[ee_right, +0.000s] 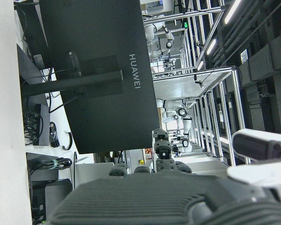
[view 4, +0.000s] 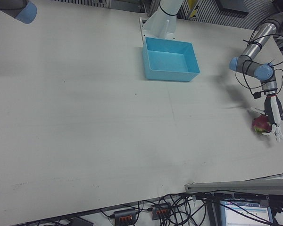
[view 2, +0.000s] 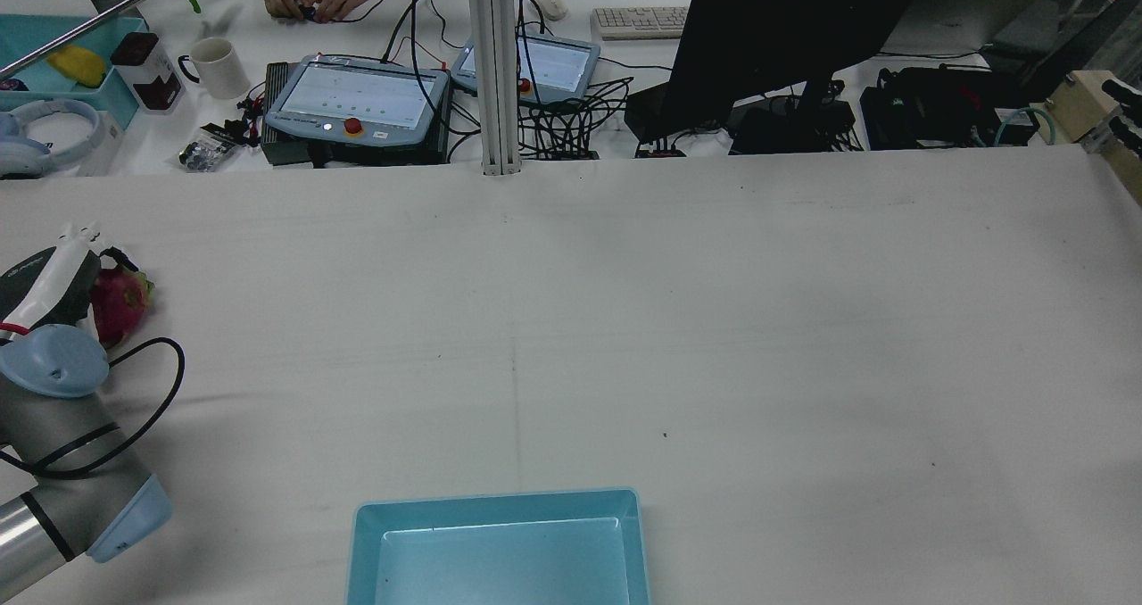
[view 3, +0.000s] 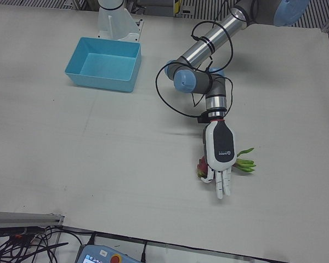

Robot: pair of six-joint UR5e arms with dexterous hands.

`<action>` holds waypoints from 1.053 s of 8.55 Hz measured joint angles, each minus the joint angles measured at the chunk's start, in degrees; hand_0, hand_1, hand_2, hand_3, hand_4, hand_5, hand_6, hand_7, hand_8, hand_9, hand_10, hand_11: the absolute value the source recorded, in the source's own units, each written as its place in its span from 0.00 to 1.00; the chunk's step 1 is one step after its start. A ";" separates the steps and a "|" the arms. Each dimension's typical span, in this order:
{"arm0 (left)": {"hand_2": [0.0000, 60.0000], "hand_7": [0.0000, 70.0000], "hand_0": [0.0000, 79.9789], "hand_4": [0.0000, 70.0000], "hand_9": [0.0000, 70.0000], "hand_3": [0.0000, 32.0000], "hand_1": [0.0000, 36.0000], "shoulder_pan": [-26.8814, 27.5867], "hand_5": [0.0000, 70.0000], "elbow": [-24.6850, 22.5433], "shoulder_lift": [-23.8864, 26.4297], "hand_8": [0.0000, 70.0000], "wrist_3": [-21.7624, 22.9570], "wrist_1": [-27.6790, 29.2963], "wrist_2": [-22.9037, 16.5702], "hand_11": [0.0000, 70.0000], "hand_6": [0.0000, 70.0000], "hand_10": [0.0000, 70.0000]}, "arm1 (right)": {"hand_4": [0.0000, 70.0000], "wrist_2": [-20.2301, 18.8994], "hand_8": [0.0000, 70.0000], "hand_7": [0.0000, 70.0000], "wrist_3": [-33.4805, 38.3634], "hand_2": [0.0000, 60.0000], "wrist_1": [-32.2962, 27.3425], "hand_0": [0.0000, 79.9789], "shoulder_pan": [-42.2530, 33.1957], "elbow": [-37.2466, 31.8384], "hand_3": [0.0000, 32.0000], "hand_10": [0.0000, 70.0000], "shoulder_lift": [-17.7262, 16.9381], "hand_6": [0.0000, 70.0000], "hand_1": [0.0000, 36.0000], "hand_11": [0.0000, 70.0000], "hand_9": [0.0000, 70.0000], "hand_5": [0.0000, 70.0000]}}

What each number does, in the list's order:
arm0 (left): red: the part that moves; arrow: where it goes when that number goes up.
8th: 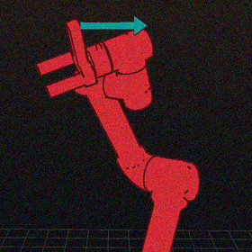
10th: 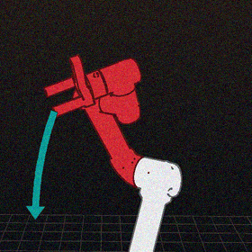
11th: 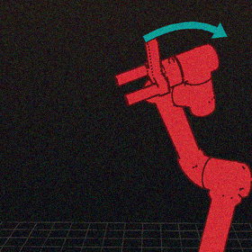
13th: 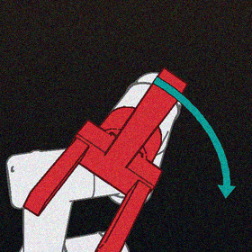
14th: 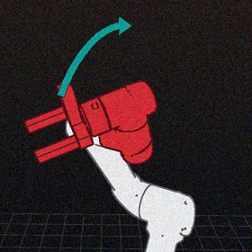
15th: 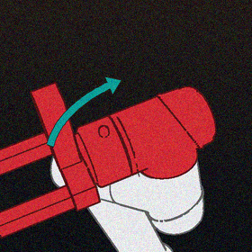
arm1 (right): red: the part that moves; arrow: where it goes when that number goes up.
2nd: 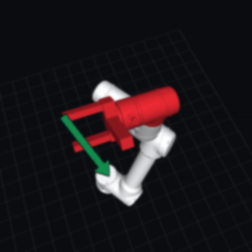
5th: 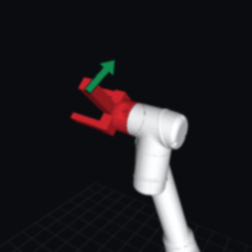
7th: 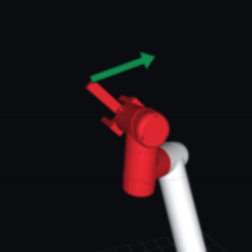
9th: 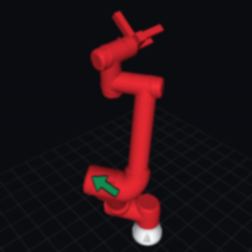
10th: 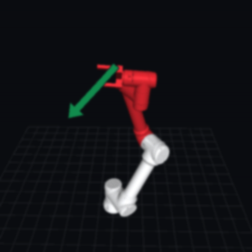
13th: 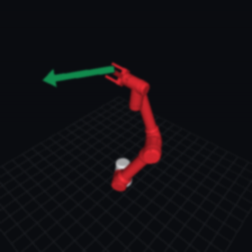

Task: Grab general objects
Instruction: 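Wrap the left hand's fingers around the dragon fruit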

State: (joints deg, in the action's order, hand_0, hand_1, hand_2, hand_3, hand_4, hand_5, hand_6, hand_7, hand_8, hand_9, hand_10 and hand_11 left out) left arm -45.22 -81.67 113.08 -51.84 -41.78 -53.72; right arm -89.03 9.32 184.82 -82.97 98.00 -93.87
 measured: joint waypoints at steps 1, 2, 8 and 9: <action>1.00 0.12 1.00 0.16 0.00 0.00 1.00 -0.36 0.39 0.05 0.01 0.02 0.03 -0.28 0.01 0.09 0.10 0.02 | 0.00 0.00 0.00 0.00 0.00 0.00 -0.02 0.00 0.00 0.00 0.00 0.00 0.00 0.00 0.00 0.00 0.00 0.00; 1.00 0.12 1.00 0.16 0.00 0.00 1.00 -0.85 0.39 0.12 0.02 0.02 -0.01 -0.49 0.02 0.10 0.11 0.02 | 0.00 0.00 0.00 0.00 0.00 0.00 -0.02 0.00 0.00 0.00 0.00 0.00 0.00 0.00 0.00 0.00 0.00 0.00; 1.00 0.08 1.00 0.17 0.00 0.00 1.00 -1.66 0.41 2.20 0.09 0.03 -1.34 -0.51 2.21 0.09 0.12 0.01 | 0.00 0.00 0.00 0.00 0.00 0.00 -0.08 0.00 0.00 0.00 0.00 0.00 0.00 0.00 0.00 0.00 0.00 0.00; 1.00 0.09 1.00 0.17 0.00 0.00 1.00 -1.56 0.41 2.26 0.11 0.03 -1.64 -0.59 2.42 0.09 0.12 0.01 | 0.00 0.00 0.00 0.00 0.00 0.00 -0.08 0.00 0.00 0.00 0.00 0.00 0.00 0.00 0.00 0.00 0.00 0.00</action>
State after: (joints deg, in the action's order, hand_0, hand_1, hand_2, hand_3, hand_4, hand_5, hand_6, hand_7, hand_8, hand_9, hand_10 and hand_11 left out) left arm -46.78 -79.41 113.19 -53.48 -42.38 -51.30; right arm -89.03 9.32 184.75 -82.97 98.00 -93.87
